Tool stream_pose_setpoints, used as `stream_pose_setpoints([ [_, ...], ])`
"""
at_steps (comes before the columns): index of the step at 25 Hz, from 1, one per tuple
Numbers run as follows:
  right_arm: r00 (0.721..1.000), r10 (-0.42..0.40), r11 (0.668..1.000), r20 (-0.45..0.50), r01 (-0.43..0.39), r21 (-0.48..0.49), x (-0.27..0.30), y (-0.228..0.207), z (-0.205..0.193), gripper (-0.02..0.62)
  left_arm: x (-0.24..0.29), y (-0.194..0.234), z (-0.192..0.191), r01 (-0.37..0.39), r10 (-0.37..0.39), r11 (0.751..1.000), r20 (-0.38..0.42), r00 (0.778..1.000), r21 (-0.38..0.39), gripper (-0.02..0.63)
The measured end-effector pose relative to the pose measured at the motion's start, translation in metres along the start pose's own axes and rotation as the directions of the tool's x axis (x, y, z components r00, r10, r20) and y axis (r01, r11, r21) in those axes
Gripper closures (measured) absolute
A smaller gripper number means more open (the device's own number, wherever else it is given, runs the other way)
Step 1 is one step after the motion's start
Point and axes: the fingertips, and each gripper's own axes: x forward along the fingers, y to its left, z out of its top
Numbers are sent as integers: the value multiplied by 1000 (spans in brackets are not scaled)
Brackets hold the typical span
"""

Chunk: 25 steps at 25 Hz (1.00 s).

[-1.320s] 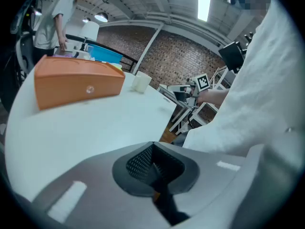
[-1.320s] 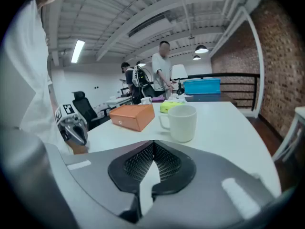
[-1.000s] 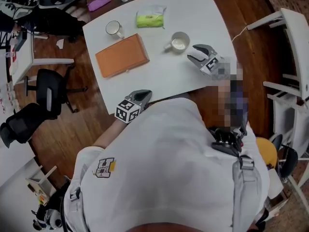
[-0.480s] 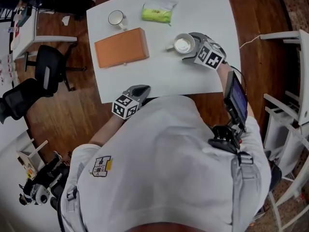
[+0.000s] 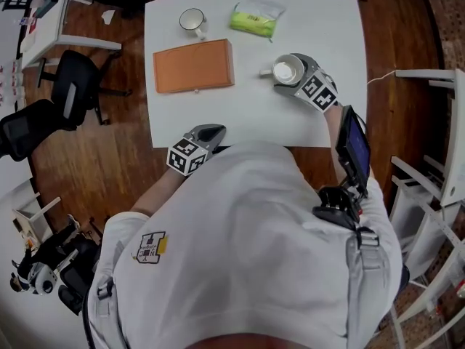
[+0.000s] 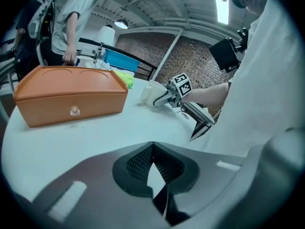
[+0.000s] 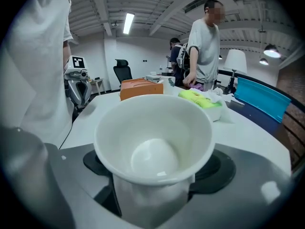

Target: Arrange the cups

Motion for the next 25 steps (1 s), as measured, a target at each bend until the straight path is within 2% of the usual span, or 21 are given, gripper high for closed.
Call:
stream_pose_setpoints([
  [14, 996, -82, 996, 21, 81, 29, -1, 3, 11, 143, -18, 12, -12, -29, 29, 1000, 17, 999, -5, 606],
  [20, 992, -102, 994, 76, 99, 45, -7, 8, 48, 143, -20, 17, -11, -13, 14, 1000, 49, 999, -18, 606],
  [25, 987, -96, 995, 126, 95, 13, -8, 23, 97, 143, -31, 29, -11, -25, 29, 999, 101, 994, -38, 606],
])
